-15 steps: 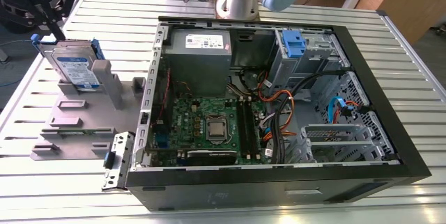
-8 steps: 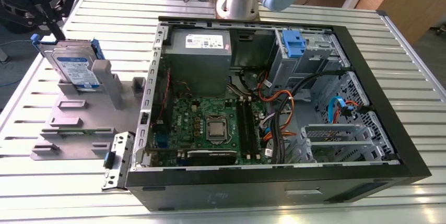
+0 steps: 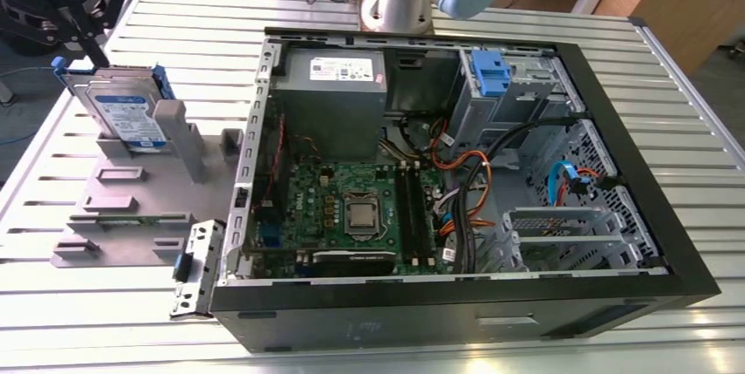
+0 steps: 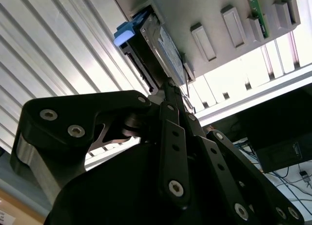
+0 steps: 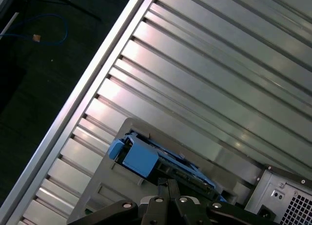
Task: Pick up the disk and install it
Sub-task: 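Pick up the disk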
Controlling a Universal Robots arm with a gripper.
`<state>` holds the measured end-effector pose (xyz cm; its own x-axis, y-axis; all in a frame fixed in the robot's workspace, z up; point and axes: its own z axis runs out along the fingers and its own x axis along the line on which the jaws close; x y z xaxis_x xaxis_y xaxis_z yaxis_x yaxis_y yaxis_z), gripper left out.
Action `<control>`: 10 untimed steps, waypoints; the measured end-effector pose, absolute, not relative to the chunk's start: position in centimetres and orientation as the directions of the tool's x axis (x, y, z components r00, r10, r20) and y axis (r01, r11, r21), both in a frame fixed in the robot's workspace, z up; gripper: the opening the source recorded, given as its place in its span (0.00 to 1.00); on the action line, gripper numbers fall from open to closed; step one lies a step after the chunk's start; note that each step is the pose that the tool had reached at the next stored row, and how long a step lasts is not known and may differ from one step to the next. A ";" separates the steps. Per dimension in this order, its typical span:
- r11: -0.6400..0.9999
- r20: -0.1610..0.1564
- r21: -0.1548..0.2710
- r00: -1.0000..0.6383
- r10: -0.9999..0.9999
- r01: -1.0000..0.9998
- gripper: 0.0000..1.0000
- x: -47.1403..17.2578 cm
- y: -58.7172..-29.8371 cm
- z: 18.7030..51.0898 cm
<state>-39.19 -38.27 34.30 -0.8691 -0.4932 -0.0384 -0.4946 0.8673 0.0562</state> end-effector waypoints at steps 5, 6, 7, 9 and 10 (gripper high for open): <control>0.862 -0.038 0.056 -0.864 -0.502 -0.503 0.11 -39.2 -38.3 34.3; 0.862 -0.038 0.056 -0.864 -0.502 -0.504 0.11 -39.2 -38.3 34.3; 0.862 -0.038 0.056 -0.864 -0.502 -0.504 0.11 -39.2 -38.3 34.3; 0.862 -0.038 0.056 -0.864 -0.503 -0.504 0.11 -39.2 -38.3 34.3; 0.861 -0.038 0.056 -0.863 -0.504 -0.505 0.11 -39.2 -38.3 34.3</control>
<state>-39.18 -38.27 34.30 -0.8631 -0.5036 -0.0383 -0.5050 0.8613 0.0563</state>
